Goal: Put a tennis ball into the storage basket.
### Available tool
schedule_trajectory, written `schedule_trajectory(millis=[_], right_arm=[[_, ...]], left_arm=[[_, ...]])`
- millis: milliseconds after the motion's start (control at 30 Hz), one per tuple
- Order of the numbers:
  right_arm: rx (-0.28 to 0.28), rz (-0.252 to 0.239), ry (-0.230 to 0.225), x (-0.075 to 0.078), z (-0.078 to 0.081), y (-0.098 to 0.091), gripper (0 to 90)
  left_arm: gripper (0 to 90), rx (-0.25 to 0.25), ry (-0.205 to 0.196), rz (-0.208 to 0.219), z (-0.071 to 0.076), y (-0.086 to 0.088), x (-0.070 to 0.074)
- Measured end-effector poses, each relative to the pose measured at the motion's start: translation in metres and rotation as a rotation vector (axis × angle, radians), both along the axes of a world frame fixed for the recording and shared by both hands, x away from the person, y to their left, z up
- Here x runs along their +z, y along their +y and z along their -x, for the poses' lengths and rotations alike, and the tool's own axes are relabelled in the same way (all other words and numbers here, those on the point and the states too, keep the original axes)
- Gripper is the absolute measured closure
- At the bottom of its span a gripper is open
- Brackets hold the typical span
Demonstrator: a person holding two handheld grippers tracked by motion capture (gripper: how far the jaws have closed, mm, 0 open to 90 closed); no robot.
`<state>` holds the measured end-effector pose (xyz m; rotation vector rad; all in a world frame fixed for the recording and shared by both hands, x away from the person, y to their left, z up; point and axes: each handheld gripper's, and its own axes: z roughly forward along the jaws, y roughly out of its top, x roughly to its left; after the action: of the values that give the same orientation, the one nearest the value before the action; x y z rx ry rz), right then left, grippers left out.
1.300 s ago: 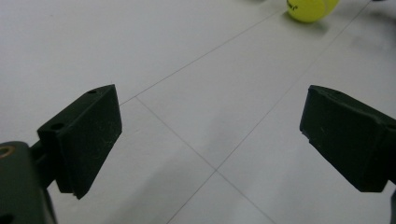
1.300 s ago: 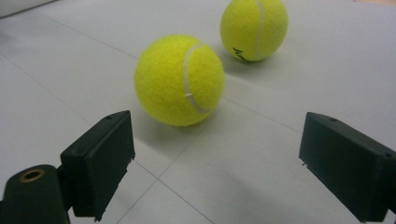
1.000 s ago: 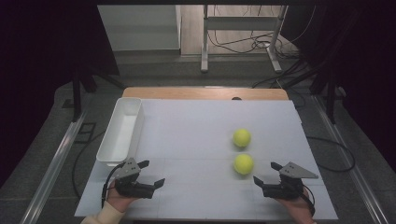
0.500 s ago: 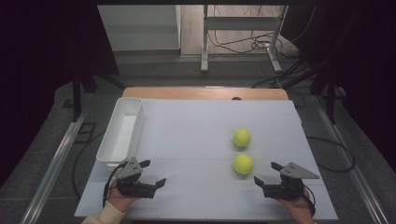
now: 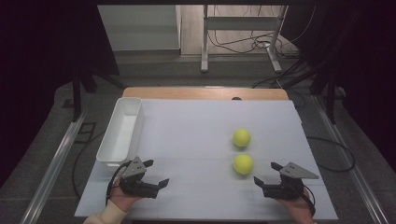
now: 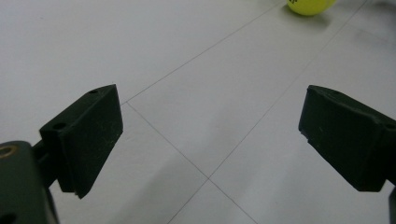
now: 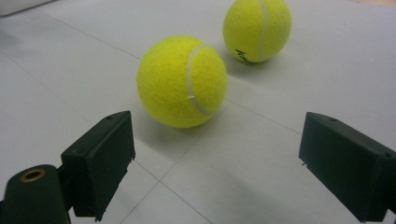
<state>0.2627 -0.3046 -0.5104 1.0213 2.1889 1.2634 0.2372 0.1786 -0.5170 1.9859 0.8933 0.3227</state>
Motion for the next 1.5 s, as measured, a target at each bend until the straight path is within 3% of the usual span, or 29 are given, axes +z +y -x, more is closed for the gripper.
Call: schedule_trajectory(millis=[1033,1133,1167,1233,1333,1500], right_arm=[[-0.001,0.003,0.001,0.000,0.000,0.000,11.1],[-0.001,0.004,0.001,0.000,0.000,0.000,11.1],[-0.001,0.004,0.001,0.000,0.000,0.000,11.1],[-0.003,0.008,0.001,0.000,0.000,0.000,11.1],[-0.004,0.008,0.000,0.000,0.000,0.000,11.1],[-0.002,0.006,0.001,0.000,0.000,0.000,11.2]], left_arm=[[7.2,-0.060,0.047,0.012,-0.017,-0.030,0.007],[6.5,-0.074,0.051,-0.021,-0.021,-0.036,0.010],[6.5,-0.076,0.032,-0.045,-0.022,-0.038,0.013],[6.8,-0.089,0.017,-0.038,-0.024,-0.044,0.018],[6.9,-0.114,0.003,-0.061,-0.028,-0.055,0.022],[6.9,-0.138,0.001,-0.065,-0.031,-0.067,0.022]])
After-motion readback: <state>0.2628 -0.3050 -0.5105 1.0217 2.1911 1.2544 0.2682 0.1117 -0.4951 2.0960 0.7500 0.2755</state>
